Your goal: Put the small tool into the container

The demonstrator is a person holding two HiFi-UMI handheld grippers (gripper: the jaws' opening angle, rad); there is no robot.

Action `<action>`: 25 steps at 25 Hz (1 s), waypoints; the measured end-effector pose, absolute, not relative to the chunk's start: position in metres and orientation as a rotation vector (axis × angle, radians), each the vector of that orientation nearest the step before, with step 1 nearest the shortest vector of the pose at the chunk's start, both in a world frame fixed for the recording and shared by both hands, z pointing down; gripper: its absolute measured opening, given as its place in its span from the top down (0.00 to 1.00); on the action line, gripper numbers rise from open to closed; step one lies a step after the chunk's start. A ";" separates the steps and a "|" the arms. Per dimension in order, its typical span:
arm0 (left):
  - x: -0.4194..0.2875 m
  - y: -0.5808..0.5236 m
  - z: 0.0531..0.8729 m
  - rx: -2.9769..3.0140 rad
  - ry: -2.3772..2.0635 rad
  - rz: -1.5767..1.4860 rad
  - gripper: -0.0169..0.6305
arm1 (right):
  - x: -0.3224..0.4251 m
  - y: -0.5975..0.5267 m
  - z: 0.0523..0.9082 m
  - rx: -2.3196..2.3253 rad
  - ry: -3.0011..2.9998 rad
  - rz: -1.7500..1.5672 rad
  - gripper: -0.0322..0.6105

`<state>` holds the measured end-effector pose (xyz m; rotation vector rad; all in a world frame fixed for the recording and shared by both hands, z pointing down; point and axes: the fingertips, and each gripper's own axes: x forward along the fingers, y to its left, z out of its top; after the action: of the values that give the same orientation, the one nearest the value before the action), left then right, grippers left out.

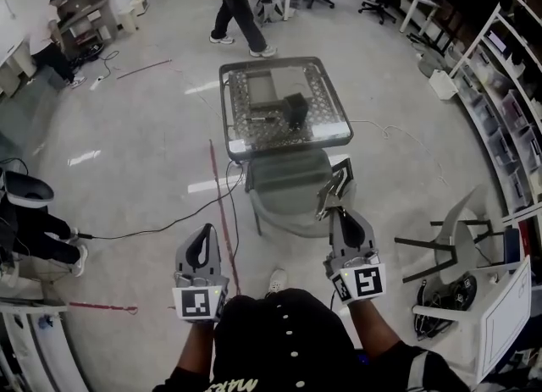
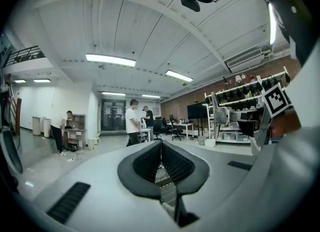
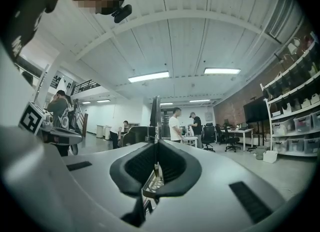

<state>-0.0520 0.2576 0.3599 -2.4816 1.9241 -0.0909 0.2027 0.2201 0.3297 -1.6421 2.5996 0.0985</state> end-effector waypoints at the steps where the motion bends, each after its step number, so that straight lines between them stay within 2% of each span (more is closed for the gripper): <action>1: -0.051 0.253 0.363 -2.472 1.927 -0.112 0.93 | 0.205 0.215 0.330 -1.637 2.602 0.099 0.92; 7: -0.042 0.229 0.367 -2.458 1.938 -0.163 0.93 | 0.218 0.185 0.336 -1.637 2.604 0.090 0.92; 12: -0.038 0.215 0.365 -2.471 1.977 -0.077 0.93 | 0.221 0.166 0.338 -1.634 2.604 0.077 0.92; 25: -0.051 0.129 0.371 -2.494 1.936 -0.119 0.93 | 0.199 0.091 0.344 -1.634 2.618 0.070 0.92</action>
<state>-0.0508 0.1290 0.3707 -2.4940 1.9361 -0.1188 0.1993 0.0909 0.3439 -1.6335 2.6185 0.0696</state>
